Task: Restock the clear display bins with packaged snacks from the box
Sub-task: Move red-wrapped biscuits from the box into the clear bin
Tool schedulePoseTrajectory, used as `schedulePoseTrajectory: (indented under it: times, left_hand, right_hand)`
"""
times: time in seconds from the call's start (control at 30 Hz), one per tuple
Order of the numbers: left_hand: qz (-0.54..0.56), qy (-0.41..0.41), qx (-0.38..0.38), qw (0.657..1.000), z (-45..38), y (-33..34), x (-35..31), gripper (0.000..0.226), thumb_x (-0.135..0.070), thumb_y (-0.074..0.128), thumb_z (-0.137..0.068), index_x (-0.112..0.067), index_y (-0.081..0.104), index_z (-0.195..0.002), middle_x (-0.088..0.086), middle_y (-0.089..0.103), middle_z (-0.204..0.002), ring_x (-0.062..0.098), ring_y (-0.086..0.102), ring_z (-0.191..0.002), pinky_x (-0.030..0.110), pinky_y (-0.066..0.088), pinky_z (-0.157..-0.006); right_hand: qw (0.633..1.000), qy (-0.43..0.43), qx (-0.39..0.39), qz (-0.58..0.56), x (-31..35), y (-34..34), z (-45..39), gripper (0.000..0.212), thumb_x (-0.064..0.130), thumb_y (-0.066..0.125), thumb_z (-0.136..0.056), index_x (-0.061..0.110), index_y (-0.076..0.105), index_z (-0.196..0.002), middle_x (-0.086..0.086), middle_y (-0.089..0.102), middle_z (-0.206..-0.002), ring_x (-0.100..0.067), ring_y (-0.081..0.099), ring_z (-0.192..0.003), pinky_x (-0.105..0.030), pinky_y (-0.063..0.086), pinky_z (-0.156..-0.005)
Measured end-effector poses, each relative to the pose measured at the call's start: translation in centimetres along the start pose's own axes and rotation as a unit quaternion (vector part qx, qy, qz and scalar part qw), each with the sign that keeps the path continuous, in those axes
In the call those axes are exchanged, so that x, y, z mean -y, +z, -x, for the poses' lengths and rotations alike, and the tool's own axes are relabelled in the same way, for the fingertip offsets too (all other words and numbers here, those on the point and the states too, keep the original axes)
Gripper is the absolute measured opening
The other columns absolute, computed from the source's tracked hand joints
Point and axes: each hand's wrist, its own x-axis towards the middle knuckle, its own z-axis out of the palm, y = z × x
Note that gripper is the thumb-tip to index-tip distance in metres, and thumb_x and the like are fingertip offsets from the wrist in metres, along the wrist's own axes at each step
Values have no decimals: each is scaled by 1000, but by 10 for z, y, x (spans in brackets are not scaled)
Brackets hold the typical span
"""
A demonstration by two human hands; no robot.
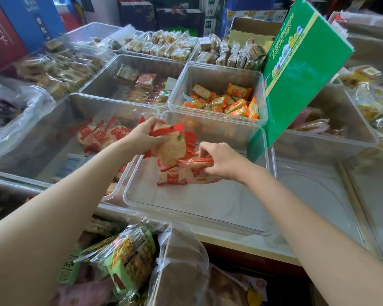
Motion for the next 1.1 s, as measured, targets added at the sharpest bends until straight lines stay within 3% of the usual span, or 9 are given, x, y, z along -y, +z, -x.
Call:
schedulePoseTrajectory:
  times: [0.1,0.23,0.33,0.43,0.63,0.8,0.9,1.0,1.1]
  left_hand:
    - [2,-13,-31,999,0,-7,4,42,-16,62,-88,-19,46,-127,6,53,-109,23,58,-97,33,56,-63]
    - [8,8,-54,998,2,-5,5,41,-16,66,-86,-20,48,-123,4,56,-105,20,59,-89,26,54,-54]
    - [10,34,-145,989,4,5,4,40,-20,70,-82,-21,52,-117,1,58,-99,18,60,-83,28,55,-58]
    - [-21,17,-219,975,8,24,-1,40,-29,72,-80,-19,54,-114,1,58,-101,19,58,-90,34,54,-77]
    - [67,14,-47,997,18,28,-9,30,-29,63,-88,-16,55,-114,9,65,-100,18,68,-80,32,58,-66]
    - [243,-68,130,959,28,20,-7,44,-48,45,-94,-15,56,-120,17,65,-109,28,68,-93,37,57,-83]
    - [98,-6,124,987,27,23,-3,45,-20,64,-87,-15,46,-128,14,58,-118,23,64,-94,30,57,-80]
    - [-113,49,68,990,26,24,-7,72,-26,78,-73,-28,40,-134,4,52,-118,15,55,-101,24,50,-81]
    - [-24,8,123,992,26,19,-7,86,-29,82,-62,-33,36,-134,1,48,-127,17,55,-111,37,51,-93]
  right_hand:
    - [999,28,-9,-29,-9,-10,5,29,9,67,-79,17,44,-94,-9,60,-104,-24,60,-94,-37,55,-80]
    - [980,41,-30,-193,-16,-26,10,49,8,71,-79,23,39,-112,-3,51,-109,-17,57,-100,-28,55,-80]
    - [854,76,-50,-513,-19,-26,14,51,3,65,-82,13,45,-127,-10,60,-111,-20,62,-98,-30,58,-74]
    - [727,111,-38,-677,-15,-6,12,40,-1,59,-84,-1,51,-122,-16,64,-105,-24,65,-89,-33,58,-73]
    - [692,94,23,-716,-12,5,13,24,11,48,-88,12,59,-109,-15,62,-116,-32,56,-115,-48,42,-103]
    - [624,74,58,-776,-25,20,14,58,30,57,-75,9,51,-128,-22,54,-131,-47,48,-120,-60,38,-100]
    - [589,68,66,-803,-26,25,13,73,36,73,-60,7,56,-125,-22,56,-127,-46,52,-115,-60,39,-98]
    - [589,55,69,-803,-27,27,12,57,37,72,-60,10,66,-110,-14,66,-104,-37,62,-99,-58,39,-99]
    - [566,73,47,-820,-32,29,10,44,40,57,-70,11,74,-98,-13,67,-101,-36,64,-96,-58,39,-99]
